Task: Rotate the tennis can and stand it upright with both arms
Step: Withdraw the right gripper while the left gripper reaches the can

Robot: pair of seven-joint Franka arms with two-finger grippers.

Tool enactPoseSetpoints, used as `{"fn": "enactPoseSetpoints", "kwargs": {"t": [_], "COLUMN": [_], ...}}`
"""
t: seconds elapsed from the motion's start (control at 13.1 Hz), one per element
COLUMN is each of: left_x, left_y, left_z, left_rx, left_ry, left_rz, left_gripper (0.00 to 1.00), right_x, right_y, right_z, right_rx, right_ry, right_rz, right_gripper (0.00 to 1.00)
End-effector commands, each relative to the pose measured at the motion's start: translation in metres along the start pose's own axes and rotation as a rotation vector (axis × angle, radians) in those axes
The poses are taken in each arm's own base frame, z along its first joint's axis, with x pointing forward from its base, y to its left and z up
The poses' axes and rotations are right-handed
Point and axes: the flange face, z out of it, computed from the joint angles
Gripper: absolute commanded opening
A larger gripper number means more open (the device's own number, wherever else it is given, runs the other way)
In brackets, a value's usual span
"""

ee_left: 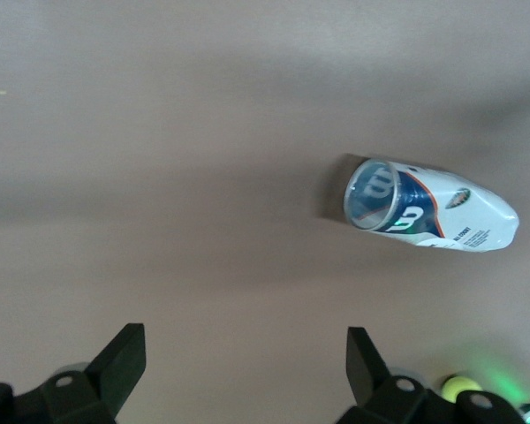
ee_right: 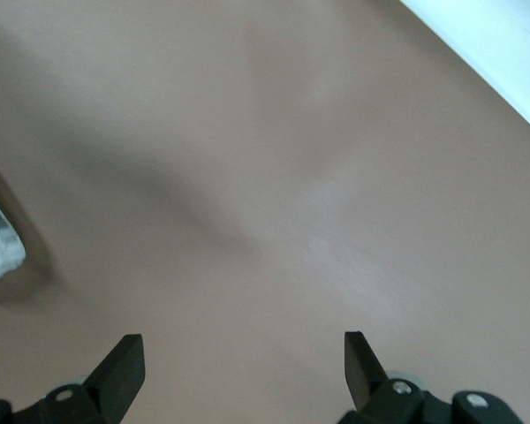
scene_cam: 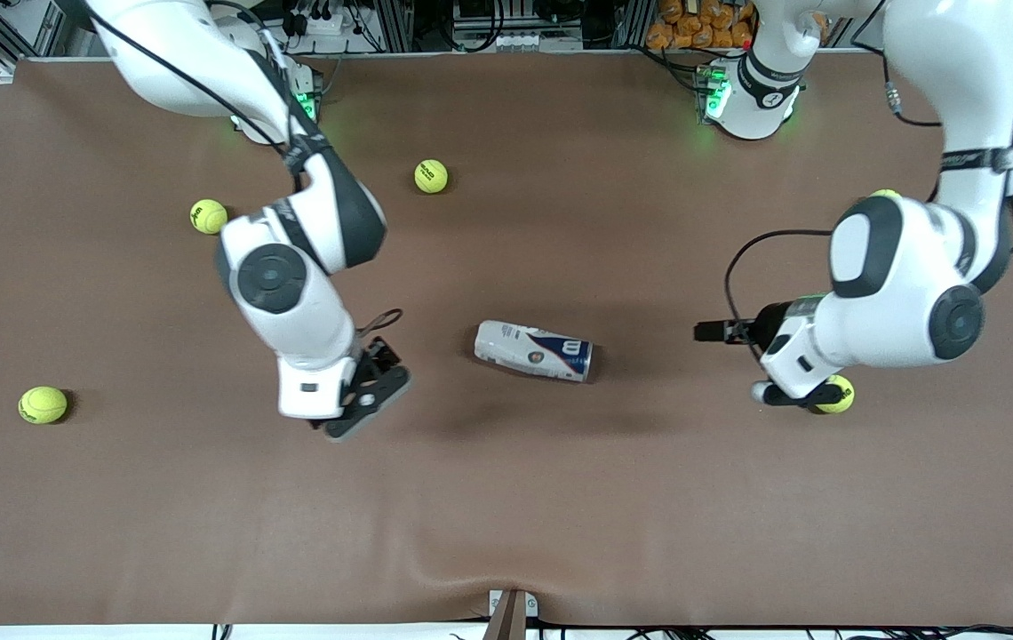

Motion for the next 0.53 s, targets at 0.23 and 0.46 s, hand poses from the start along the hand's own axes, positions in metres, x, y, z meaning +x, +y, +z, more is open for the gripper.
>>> {"fn": "enactPoseSetpoints", "kwargs": {"t": [0.23, 0.46], "left_x": [0.035, 0.044], "left_y": [0.015, 0.027], "left_z": [0.063, 0.099], "left_rx": [-0.268, -0.344], "left_ry": [0.038, 0.049], "left_rz": [-0.156, -0.210], "left_gripper": [1.00, 1.00], "right_x": [-0.062, -0.090], "right_y": [0.064, 0.096], "right_z": [-0.070, -0.084], "right_rx": [0.017, 0.034], "right_ry": [-0.133, -0.186], "right_rz": [0.137, 0.226], "right_gripper": [1.00, 1.00]}}
